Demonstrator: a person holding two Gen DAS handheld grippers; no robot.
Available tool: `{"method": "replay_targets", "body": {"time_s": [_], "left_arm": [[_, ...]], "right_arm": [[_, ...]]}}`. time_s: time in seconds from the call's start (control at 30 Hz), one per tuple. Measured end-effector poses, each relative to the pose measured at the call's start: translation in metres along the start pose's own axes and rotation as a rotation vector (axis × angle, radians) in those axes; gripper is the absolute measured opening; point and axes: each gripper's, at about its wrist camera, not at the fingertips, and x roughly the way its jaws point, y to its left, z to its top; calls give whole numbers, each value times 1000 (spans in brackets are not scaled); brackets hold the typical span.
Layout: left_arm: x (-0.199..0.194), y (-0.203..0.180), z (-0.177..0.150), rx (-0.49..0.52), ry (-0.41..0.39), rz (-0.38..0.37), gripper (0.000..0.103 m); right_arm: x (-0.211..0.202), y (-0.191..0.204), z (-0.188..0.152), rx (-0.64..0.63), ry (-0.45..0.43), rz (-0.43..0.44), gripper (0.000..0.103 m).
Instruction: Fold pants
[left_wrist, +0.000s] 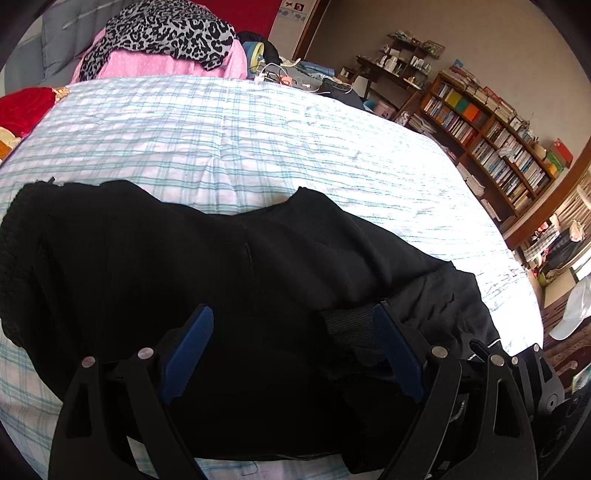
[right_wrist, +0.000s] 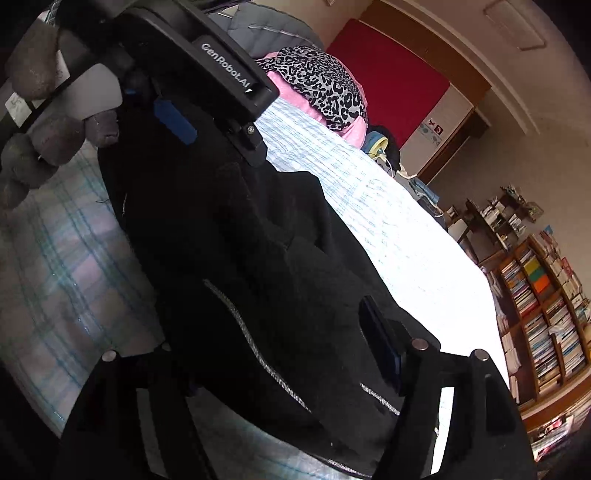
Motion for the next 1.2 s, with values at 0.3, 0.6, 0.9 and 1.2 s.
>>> {"method": "replay_targets", "body": {"time_s": [0.3, 0.6, 0.9, 1.2], "left_arm": [[3, -14, -21, -7, 98, -86, 87], [21, -19, -37, -204, 271, -299, 90], [24, -34, -35, -247, 252, -297, 73], [0, -71, -23, -70, 130, -184, 26]], "right_arm": [[-24, -41, -20, 189, 56, 211, 84], [-17, -101, -31, 414, 60, 231, 84], [-16, -109, -65, 520, 109, 206, 84], [-16, -120, -78, 639, 106, 276, 84]]}}
